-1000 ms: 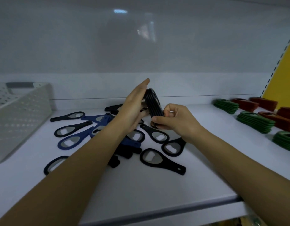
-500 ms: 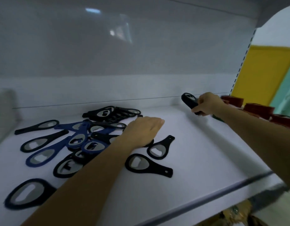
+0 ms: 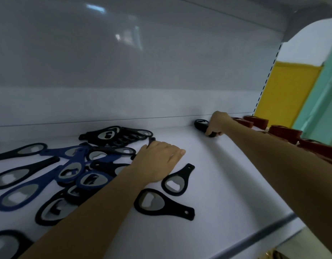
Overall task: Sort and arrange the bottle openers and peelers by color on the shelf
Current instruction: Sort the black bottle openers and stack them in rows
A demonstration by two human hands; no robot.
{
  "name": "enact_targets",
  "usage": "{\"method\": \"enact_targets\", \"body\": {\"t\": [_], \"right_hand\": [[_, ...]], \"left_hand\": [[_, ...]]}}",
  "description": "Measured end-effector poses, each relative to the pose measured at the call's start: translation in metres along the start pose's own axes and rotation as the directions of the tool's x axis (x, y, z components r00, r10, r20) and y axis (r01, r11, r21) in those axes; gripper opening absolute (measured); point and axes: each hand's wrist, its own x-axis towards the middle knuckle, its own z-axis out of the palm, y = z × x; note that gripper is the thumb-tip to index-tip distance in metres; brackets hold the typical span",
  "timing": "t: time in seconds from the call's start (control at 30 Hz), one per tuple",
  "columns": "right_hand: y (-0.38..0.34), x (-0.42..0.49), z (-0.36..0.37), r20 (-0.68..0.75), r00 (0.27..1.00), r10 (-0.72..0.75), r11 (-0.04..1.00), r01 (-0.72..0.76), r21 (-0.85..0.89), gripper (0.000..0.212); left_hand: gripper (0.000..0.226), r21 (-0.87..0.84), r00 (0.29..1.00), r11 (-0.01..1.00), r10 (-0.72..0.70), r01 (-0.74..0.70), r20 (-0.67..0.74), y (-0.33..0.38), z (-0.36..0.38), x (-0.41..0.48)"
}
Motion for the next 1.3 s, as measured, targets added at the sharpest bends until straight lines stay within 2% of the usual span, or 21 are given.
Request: {"method": "enact_targets", "body": {"t": [0.1, 0.2, 0.33, 0.53, 0.6, 0.67, 0.7, 0.73, 0.77, 0.8, 0.83, 0.87, 0.9, 1.0, 1.07, 1.13, 1.17, 1.23, 1.27, 1.3], "right_hand": [[-0.001, 0.002, 0.005, -0.04, 0.999, -0.011, 0.999, 0.01, -0.036, 0.035], [0.0, 0.003, 0.01, -0.075, 0.997, -0.02, 0.999, 0.016, -0.045, 0.029], [0.005, -0.004, 0.015, -0.119, 0.993, -0.012, 0.999, 0.016, 0.036, 0.022], [0.018, -0.022, 0.025, -0.197, 0.98, -0.025, 0.987, 0.055, 0.15, 0.044], [0.016, -0.035, 0.023, -0.33, 0.941, -0.078, 0.98, 0.134, 0.15, 0.047], [0.008, -0.057, 0.015, -0.466, 0.855, -0.228, 0.913, 0.354, 0.204, 0.041], [0.004, -0.071, 0.009, -0.433, 0.833, -0.343, 0.828, 0.486, 0.28, 0.034], [0.001, -0.086, 0.003, -0.313, 0.812, -0.492, 0.729, 0.581, 0.361, 0.028], [-0.002, -0.103, -0.001, -0.126, 0.76, -0.637, 0.661, 0.623, 0.418, 0.027], [-0.003, -0.12, -0.001, 0.063, 0.692, -0.72, 0.643, 0.629, 0.436, 0.028], [-0.003, -0.133, 0.001, 0.191, 0.638, -0.746, 0.65, 0.636, 0.416, 0.03], [-0.001, -0.141, 0.006, 0.224, 0.61, -0.76, 0.646, 0.671, 0.365, 0.032], [0.001, -0.145, 0.01, 0.195, 0.6, -0.776, 0.629, 0.711, 0.315, 0.034], [0.006, -0.145, 0.011, 0.14, 0.618, -0.773, 0.63, 0.725, 0.278, 0.028], [0.007, -0.141, 0.007, 0.102, 0.676, -0.73, 0.657, 0.652, 0.379, 0.021], [0.001, -0.139, 0.005, -0.002, 0.729, -0.685, 0.631, 0.594, 0.499, 0.019], [-0.006, -0.139, 0.006, -0.067, 0.752, -0.656, 0.593, 0.568, 0.57, 0.018], [-0.031, -0.137, 0.007, -0.201, 0.805, -0.558, 0.479, 0.51, 0.714, 0.013], [-0.045, -0.135, 0.009, -0.254, 0.825, -0.505, 0.435, 0.498, 0.751, 0.013], [-0.061, -0.133, 0.01, -0.294, 0.833, -0.469, 0.412, 0.501, 0.761, 0.014]], "left_hand": [[0.047, 0.015, 1.0, 1.0, 0.01, -0.01, 0.003, 0.0, 0.0, 0.0], [0.046, 0.038, 1.0, 0.999, 0.013, -0.014, 0.008, 0.001, -0.002, -0.001], [0.045, 0.042, 1.0, 0.999, 0.008, -0.008, 0.018, 0.002, -0.003, -0.002], [0.043, 0.041, 1.0, 0.999, 0.012, -0.012, 0.011, 0.0, -0.002, -0.003], [0.039, -0.025, 1.0, 1.0, 0.011, -0.011, -0.006, 0.001, -0.006, -0.003], [0.034, -0.057, 1.0, 0.998, 0.012, -0.012, -0.008, -0.002, -0.009, -0.002], [0.035, -0.092, 1.0, 0.996, -0.007, 0.005, -0.022, -0.005, -0.011, -0.002], [0.034, -0.132, 0.999, 0.991, -0.031, 0.025, -0.043, -0.009, -0.013, -0.002], [0.031, -0.146, 0.997, 0.989, -0.046, 0.036, -0.064, -0.013, -0.014, -0.002], [0.029, -0.147, 0.996, 0.988, -0.059, 0.048, -0.07, -0.016, -0.015, -0.002], [0.029, -0.148, 0.995, 0.987, -0.073, 0.062, -0.064, -0.018, -0.017, -0.002], [0.03, -0.162, 0.995, 0.984, -0.08, 0.07, -0.057, -0.021, -0.018, -0.002], [0.031, -0.187, 0.996, 0.98, -0.081, 0.07, -0.049, -0.022, -0.02, -0.003], [0.029, -0.29, 0.993, 0.955, -0.084, 0.058, -0.08, -0.026, -0.025, -0.005], [0.019, -0.488, 0.968, 0.871, -0.16, 0.047, -0.192, -0.026, -0.031, -0.007], [0.014, -0.766, 0.919, 0.642, -0.319, 0.028, -0.234, -0.023, -0.043, -0.012], [0.018, -0.871, 0.906, 0.49, -0.382, 0.029, -0.185, -0.021, -0.049, -0.014], [0.029, -0.979, 0.916, 0.201, -0.4, 0.041, -0.044, -0.02, -0.058, -0.018], [0.031, -0.994, 0.922, 0.105, -0.387, 0.025, -0.018, -0.02, -0.06, -0.02], [0.03, -0.998, 0.918, 0.054, -0.394, -0.018, -0.038, -0.019, -0.061, -0.021]]}}
